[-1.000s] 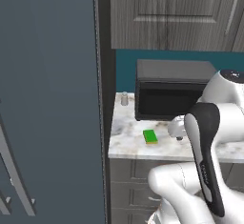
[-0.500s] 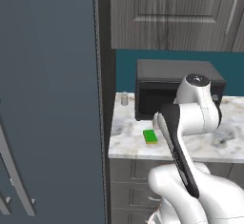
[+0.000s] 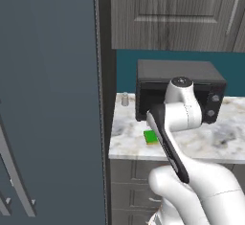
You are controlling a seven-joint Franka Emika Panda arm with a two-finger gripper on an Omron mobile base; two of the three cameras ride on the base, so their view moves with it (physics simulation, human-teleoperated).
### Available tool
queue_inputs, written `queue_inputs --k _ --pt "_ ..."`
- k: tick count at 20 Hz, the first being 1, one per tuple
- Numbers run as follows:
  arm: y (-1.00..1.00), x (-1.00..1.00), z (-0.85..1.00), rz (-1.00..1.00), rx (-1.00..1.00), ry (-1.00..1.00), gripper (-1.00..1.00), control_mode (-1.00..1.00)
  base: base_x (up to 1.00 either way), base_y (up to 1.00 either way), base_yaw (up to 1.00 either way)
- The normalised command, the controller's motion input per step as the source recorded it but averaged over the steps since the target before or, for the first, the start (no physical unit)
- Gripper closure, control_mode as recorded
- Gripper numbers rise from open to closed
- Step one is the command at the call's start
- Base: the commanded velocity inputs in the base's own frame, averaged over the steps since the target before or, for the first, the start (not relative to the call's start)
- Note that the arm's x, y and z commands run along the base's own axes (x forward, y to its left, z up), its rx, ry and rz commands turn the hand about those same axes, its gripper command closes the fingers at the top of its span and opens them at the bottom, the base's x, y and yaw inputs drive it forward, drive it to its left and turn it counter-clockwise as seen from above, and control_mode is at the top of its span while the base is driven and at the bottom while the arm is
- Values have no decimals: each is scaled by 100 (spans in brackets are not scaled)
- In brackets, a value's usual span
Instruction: Place the sponge inside the microwave to prepare for sanitizing.
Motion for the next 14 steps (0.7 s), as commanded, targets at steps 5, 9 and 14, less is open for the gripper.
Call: queue_inputs --k 5,9,14 --pt "0 44 -41 1 2 4 -100 -100 0 0 0" --pt "0 43 -50 0 0 0 -100 -100 0 0 0" --pt "0 36 -32 1 1 0 -100 -100 0 0 0"
